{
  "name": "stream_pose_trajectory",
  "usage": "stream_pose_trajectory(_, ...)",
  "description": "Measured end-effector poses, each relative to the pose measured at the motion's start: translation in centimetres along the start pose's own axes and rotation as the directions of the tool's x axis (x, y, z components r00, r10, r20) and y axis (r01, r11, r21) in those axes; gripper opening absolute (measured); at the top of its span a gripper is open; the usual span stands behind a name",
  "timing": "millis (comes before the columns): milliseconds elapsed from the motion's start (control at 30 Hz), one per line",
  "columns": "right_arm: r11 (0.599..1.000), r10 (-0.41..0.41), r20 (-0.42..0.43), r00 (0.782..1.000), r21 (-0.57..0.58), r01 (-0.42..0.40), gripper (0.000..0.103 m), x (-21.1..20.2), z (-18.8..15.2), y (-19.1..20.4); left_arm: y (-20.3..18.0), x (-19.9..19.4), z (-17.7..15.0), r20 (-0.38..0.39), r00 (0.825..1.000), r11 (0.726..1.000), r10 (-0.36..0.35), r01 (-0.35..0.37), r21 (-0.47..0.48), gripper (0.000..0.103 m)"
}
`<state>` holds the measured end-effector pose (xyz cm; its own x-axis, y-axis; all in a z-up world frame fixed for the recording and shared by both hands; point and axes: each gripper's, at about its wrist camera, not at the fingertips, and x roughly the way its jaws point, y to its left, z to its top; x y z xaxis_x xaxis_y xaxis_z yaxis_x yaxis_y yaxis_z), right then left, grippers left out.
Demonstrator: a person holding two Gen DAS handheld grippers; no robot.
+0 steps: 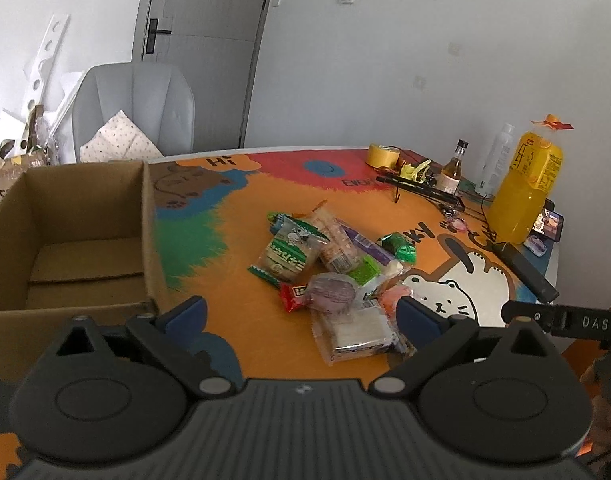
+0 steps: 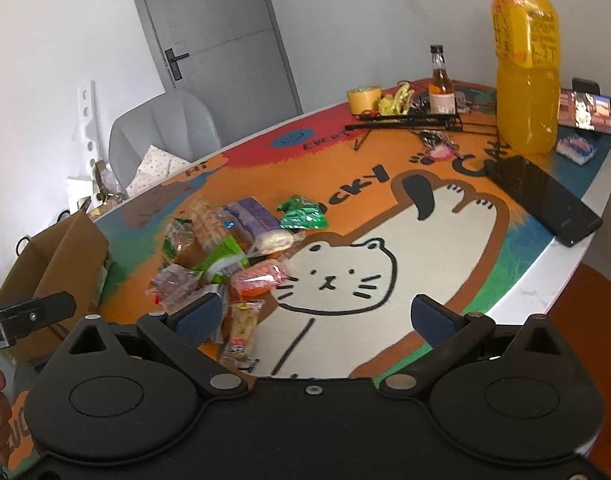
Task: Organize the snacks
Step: 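Grasp the small yellow-capped snack with the right tool while the left grasps the bread pack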
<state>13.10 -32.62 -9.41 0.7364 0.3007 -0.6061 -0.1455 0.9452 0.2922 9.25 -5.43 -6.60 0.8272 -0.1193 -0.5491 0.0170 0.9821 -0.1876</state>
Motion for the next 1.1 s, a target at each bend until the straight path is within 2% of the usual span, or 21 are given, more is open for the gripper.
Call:
stream_pose_trajectory(233, 1.0, 0.024, -0.015, 1.0, -0.015, -0.024, 0.102, 1.5, -0.8, -1.0, -1.2, 2.1, -0.8, -0.031, 1.0, 1.0, -0.005, 0.005, 0.011, 0.101)
stream_pose_trajectory(500, 0.994, 0.113, -0.052, 0.992, 0.006, -0.113, 0.089, 3.6, -1.1, -1.8, -2.1, 4.9, -1.1, -0.074, 0.997, 1.0, -0.019, 0.02, 0.023, 0.1)
stream_pose_trajectory(667, 0.984, 0.177, -0.084, 0.981, 0.006, -0.177, 0.074, 4.7, -1.2, -1.2, -2.3, 6.5, -1.3, -0.097, 0.995, 1.0, -0.024, 0.026, 0.014, 0.095)
stream_pose_trajectory(733, 0.98, 0.197, -0.101, 0.975, 0.002, -0.198, 0.068, 5.2, -1.4, -0.8, -2.4, 7.0, -1.3, -0.106, 0.994, 1.0, -0.019, 0.02, 0.01, 0.087)
stream_pose_trajectory(867, 0.969, 0.244, -0.143, 0.959, 0.011, -0.245, 0.054, 6.4, -1.6, 0.2, -2.0, 7.8, -1.4, -0.132, 0.991, 1.0, -0.03, 0.03, -0.006, 0.078)
stream_pose_trajectory(900, 0.968, 0.247, -0.148, 0.958, 0.004, -0.249, 0.053, 6.7, -1.6, 0.4, -2.0, 7.9, -1.4, -0.134, 0.99, 0.999, -0.034, 0.033, -0.007, 0.076)
stream_pose_trajectory(1000, 0.967, 0.243, -0.147, 0.959, -0.036, -0.251, 0.052, 7.1, -1.5, 1.3, -1.7, 8.2, -1.4, -0.14, 0.99, 0.999, -0.034, 0.033, -0.013, 0.075)
stream_pose_trajectory(1100, 0.967, 0.238, -0.15, 0.96, -0.06, -0.249, 0.04, 7.4, -1.5, 1.9, -1.6, 8.6, -1.3, -0.151, 0.988, 0.999, -0.043, 0.041, -0.018, 0.075)
